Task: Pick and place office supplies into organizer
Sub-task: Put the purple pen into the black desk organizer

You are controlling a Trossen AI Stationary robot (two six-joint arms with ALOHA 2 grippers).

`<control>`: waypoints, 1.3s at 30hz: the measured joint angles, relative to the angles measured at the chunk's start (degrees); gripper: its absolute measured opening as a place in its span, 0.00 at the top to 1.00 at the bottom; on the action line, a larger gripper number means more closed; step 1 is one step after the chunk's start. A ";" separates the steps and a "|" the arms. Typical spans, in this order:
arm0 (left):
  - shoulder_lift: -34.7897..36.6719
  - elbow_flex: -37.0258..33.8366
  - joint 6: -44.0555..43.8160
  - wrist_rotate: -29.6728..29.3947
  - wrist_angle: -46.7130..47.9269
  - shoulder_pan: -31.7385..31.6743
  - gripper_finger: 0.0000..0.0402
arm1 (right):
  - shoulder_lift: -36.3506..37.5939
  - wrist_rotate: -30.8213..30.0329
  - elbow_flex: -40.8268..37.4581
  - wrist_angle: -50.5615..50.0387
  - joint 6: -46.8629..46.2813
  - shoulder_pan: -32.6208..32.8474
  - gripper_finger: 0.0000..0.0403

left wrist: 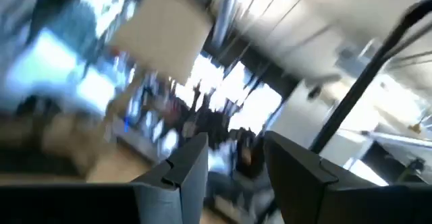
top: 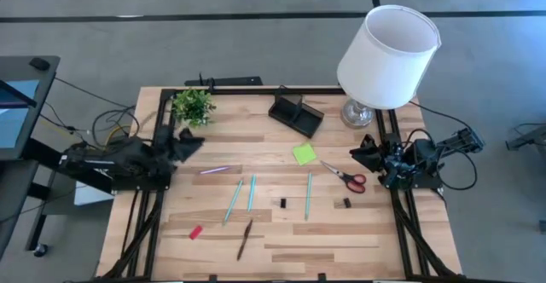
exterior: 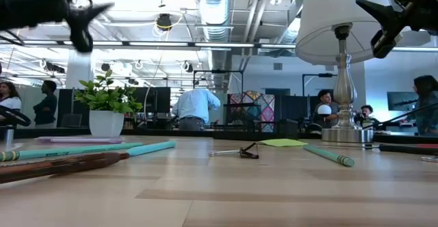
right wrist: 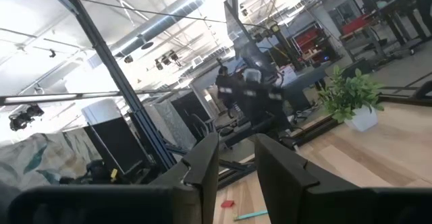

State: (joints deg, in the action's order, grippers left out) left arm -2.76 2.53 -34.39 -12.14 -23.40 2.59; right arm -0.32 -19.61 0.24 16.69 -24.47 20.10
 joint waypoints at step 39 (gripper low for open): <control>-43.32 39.03 -9.45 -14.50 61.57 10.51 0.78 | -2.91 -12.97 6.09 5.88 2.81 0.12 0.77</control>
State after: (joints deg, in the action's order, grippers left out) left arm -46.08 41.56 -43.83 -26.64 38.17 13.10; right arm -3.23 -32.58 6.32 22.58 -21.66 20.23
